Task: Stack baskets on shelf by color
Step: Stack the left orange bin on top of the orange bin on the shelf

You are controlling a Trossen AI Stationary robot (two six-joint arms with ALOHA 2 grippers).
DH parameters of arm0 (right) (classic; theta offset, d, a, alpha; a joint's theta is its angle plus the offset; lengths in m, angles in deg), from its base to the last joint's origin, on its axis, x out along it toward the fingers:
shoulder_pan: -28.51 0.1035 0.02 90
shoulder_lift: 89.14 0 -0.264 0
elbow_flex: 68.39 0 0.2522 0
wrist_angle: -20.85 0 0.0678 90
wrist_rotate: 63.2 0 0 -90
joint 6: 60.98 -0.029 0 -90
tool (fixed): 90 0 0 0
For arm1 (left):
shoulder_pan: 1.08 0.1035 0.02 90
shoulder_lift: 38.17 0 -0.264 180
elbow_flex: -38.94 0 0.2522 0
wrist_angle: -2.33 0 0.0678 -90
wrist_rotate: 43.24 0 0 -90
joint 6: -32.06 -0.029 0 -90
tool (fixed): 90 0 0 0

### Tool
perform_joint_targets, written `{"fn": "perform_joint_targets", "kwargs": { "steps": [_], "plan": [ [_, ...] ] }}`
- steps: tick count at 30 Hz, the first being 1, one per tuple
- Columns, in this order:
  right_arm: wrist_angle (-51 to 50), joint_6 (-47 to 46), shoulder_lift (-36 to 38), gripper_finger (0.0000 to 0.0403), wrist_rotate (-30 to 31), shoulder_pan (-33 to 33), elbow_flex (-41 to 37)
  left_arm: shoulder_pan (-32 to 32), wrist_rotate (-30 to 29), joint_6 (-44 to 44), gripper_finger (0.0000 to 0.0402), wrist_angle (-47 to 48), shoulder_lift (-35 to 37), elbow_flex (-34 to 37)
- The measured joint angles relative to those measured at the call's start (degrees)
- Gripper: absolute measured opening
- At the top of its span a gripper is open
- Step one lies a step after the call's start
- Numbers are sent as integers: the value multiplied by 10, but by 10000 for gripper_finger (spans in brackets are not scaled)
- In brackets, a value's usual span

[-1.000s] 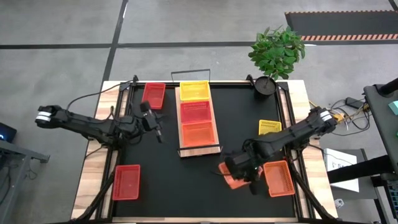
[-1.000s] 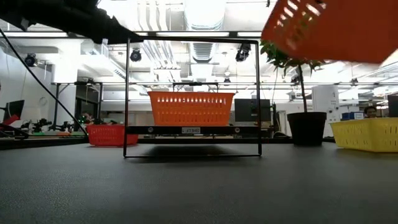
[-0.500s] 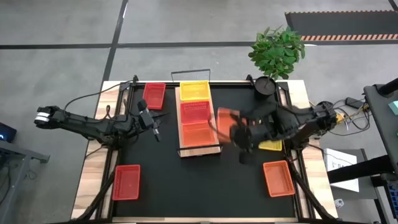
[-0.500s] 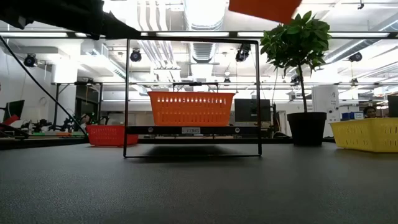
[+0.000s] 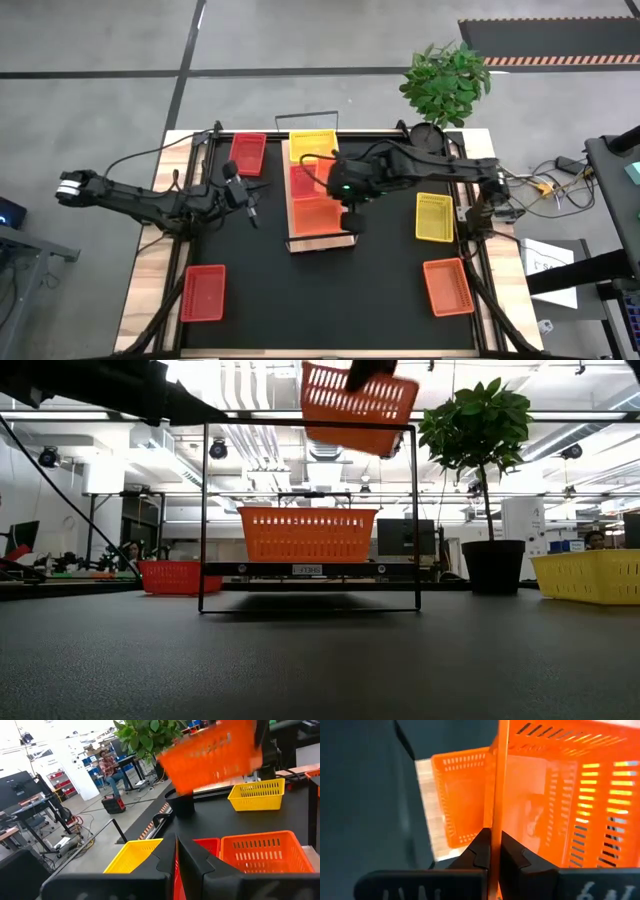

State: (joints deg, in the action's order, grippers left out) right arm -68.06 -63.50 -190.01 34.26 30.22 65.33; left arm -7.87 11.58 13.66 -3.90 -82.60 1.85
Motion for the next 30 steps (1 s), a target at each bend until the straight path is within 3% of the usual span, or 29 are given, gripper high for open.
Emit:
{"fn": "perform_joint_targets", "kwargs": {
  "steps": [8, 20, 30],
  "plan": [
    [10, 33, -63, 8, -6, -26, 0, 0, 0, -4, 1, 0, 11, 0],
    [41, 56, -127, 8, -77, -27, -1, 0, 0, -15, 1, -1, 16, 0],
    [49, 53, -143, 9, -94, -28, 1, 0, 0, -15, 1, 0, 13, 0]
  ]
}}
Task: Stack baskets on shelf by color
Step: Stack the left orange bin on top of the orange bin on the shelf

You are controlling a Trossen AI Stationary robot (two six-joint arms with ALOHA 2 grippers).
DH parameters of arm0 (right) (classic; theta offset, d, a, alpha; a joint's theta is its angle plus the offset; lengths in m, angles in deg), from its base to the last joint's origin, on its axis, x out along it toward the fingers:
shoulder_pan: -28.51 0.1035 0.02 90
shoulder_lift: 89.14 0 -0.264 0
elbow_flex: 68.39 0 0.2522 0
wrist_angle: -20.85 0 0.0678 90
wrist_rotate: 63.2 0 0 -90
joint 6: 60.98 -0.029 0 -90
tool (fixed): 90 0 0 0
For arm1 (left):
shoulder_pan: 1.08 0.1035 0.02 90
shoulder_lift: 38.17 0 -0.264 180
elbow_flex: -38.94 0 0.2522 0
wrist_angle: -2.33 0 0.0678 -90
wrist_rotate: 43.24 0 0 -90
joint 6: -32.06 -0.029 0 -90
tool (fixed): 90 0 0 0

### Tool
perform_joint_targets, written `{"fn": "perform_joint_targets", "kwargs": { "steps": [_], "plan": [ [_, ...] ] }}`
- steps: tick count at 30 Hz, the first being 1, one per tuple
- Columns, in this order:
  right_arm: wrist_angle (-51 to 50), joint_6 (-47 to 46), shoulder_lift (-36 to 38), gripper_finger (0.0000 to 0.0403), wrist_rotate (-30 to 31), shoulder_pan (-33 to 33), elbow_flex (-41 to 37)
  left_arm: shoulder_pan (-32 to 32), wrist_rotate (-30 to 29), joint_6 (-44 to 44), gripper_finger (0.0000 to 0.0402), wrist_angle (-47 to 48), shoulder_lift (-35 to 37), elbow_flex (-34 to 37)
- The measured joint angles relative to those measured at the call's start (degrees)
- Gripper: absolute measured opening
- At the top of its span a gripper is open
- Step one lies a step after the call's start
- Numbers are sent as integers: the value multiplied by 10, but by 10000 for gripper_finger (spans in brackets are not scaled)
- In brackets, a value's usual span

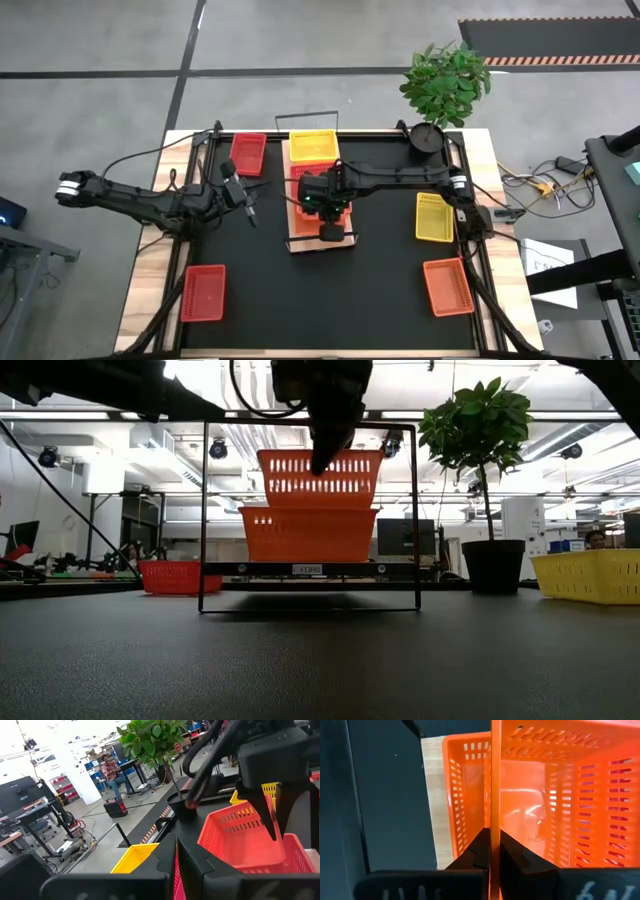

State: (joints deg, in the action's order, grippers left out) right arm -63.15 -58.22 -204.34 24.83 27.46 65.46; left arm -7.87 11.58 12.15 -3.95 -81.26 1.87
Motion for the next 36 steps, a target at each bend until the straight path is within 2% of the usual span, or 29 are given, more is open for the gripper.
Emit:
{"fn": "perform_joint_targets", "kwargs": {
  "steps": [3, 8, 32, 36],
  "plan": [
    [4, -18, 0, 9, -4, 0, 6, 0, 0, 0, 1, 0, 0, 0],
    [8, -28, 1, 9, -46, 2, 7, 0, 0, 0, 1, 0, 0, 0],
    [38, -13, -1, 9, -44, 9, 6, 0, 0, -1, 1, 0, 0, 0],
    [52, -15, -1, 26, -40, 9, -6, 0, 0, 0, 1, 0, 0, 0]
  ]
}}
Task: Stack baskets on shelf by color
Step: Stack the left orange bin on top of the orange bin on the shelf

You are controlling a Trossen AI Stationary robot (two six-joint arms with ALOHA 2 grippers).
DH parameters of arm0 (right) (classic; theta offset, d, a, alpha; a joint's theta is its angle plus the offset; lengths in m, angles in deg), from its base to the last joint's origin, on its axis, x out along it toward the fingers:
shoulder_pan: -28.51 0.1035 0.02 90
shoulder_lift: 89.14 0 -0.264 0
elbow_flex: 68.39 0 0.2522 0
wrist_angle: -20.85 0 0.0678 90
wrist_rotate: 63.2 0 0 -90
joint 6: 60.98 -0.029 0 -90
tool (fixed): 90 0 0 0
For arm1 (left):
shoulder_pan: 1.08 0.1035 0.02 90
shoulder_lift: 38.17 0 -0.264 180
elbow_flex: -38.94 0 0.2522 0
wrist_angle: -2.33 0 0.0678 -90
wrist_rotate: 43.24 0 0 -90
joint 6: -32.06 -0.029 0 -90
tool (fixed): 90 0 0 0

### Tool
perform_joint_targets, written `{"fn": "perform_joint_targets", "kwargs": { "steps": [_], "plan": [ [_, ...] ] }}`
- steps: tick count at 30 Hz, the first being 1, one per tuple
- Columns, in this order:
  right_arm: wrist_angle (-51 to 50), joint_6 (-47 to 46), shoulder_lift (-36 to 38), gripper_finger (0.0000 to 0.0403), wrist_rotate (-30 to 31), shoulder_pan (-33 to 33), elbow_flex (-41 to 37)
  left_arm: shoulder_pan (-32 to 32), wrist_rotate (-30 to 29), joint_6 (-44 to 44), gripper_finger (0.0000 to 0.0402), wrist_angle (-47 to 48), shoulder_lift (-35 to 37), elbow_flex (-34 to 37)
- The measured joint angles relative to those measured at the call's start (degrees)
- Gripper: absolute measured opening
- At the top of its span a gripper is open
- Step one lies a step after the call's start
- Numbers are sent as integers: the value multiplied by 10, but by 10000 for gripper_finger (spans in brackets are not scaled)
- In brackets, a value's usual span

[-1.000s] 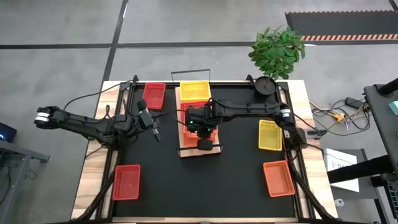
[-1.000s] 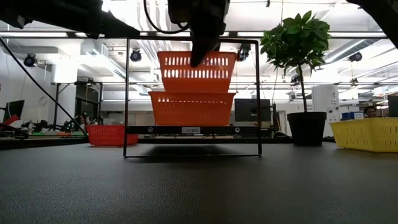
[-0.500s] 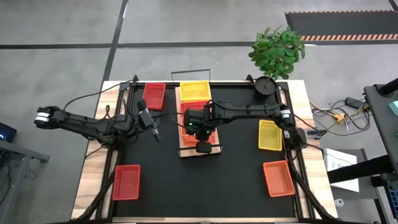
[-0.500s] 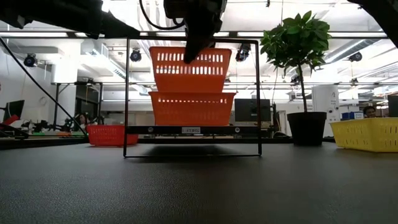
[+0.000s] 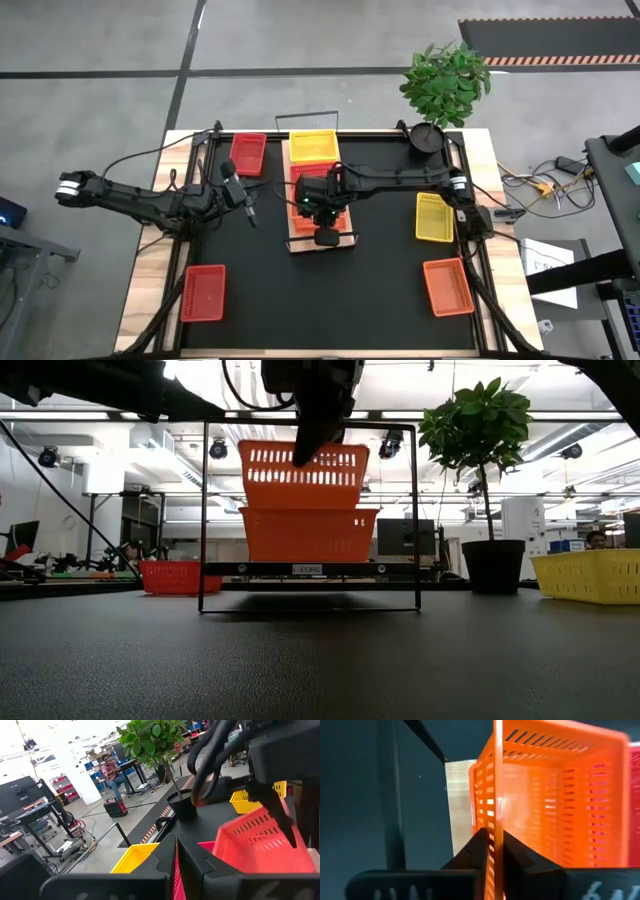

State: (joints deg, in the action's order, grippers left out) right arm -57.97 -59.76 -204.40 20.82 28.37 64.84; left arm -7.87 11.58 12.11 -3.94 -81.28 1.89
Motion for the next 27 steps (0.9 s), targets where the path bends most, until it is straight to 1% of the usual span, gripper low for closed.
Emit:
{"fn": "perform_joint_targets", "kwargs": {
  "steps": [4, 9, 12, 15, 18, 21, 24, 27],
  "plan": [
    [9, -1, 0, 62, 0, 0, -16, 0, 0, 0, 1, 0, 0, 0],
    [9, -1, 0, 111, 0, 0, -16, 0, 0, 0, 1, 0, 0, 0],
    [5, 0, 0, 132, -1, 0, -6, 0, 0, 0, 1, 0, 0, 0],
    [-5, 7, 4, 145, -4, 0, 13, 0, 0, 0, 1, 0, 0, 0],
    [-20, 14, 5, 148, -5, 0, 35, 0, 0, 0, 1, 0, 0, 0],
    [-35, 25, 5, 138, -4, 0, 52, 0, 0, 0, 1, 0, 0, 0],
    [-47, 35, 5, 117, -3, 0, 58, 0, 0, 0, 1, 0, 0, 0],
    [-58, 42, 5, 83, -2, 0, 56, 0, 0, 0, 1, 0, 0, 0]
  ]
}}
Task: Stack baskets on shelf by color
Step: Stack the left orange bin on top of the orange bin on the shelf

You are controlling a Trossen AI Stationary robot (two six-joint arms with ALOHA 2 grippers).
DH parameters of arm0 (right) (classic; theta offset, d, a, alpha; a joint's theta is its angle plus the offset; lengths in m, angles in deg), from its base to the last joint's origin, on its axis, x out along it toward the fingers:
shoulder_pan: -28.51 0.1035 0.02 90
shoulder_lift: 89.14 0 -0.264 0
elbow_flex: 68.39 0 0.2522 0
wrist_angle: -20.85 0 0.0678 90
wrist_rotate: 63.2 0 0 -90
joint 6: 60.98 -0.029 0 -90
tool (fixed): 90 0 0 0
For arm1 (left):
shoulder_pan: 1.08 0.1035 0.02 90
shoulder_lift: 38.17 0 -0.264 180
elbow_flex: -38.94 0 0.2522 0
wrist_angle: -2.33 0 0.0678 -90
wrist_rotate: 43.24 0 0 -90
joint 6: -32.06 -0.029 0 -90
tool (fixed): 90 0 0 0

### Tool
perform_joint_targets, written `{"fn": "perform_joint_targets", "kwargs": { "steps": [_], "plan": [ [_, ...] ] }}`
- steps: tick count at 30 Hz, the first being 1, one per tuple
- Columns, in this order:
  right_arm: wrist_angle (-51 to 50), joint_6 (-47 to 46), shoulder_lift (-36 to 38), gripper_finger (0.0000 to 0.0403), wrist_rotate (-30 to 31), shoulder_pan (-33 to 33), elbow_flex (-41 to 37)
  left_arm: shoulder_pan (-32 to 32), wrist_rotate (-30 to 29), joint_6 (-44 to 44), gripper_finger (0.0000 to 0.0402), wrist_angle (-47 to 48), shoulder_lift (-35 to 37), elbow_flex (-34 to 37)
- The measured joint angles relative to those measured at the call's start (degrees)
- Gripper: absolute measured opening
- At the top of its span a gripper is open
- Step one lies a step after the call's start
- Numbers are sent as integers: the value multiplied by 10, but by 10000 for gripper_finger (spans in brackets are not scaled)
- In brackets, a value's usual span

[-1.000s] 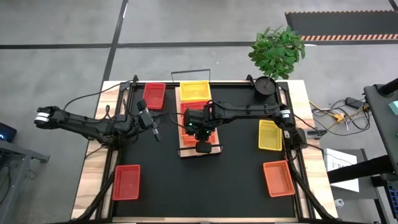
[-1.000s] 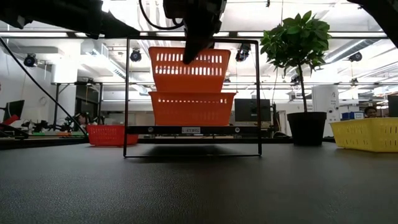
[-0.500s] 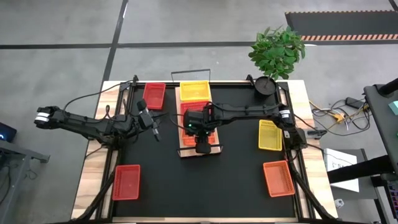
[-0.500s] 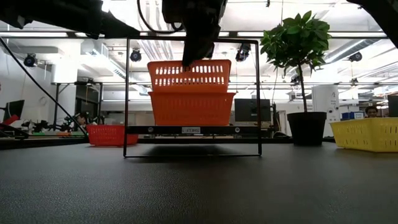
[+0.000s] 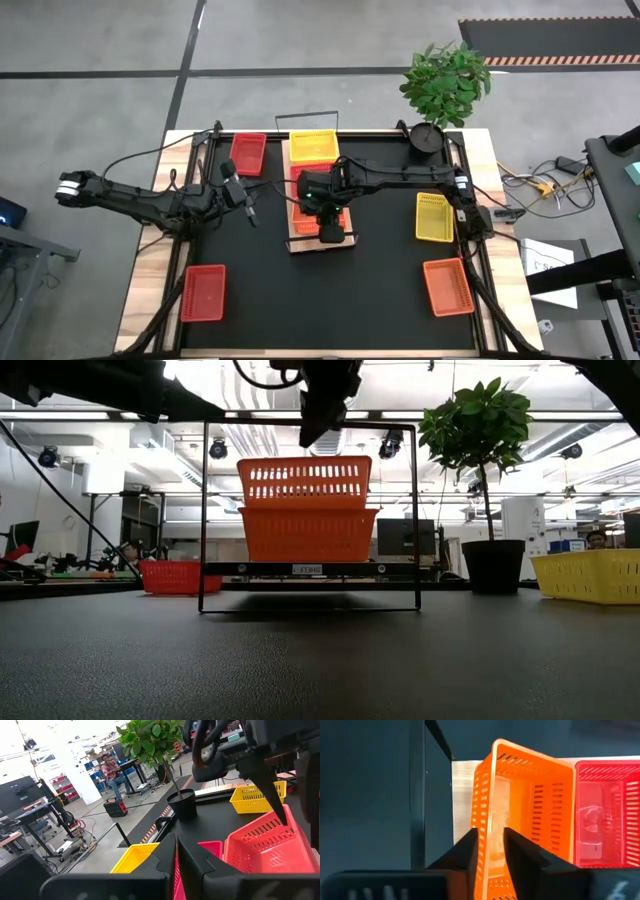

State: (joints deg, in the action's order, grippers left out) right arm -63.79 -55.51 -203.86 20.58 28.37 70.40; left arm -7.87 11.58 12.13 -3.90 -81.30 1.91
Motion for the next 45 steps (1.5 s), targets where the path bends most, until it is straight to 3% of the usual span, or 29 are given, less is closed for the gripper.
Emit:
{"fn": "perform_joint_targets", "kwargs": {
  "steps": [6, 15, 27, 42, 45],
  "plan": [
    [5, 17, 0, 14, -1, 0, -23, 0, 0, 0, 1, 0, 0, 0],
    [31, 23, -5, 11, -47, -1, -42, 0, 0, 0, 1, 0, 0, 0],
    [61, 35, -7, 11, -45, -8, -72, 0, 0, 0, 1, 0, 0, 0],
    [65, 49, -5, 11, -41, -10, -56, 0, 0, 0, 1, 0, 0, -1],
    [65, 49, -4, 9, -16, -10, -45, 0, 0, 0, 1, -1, 0, -1]
  ]
}}
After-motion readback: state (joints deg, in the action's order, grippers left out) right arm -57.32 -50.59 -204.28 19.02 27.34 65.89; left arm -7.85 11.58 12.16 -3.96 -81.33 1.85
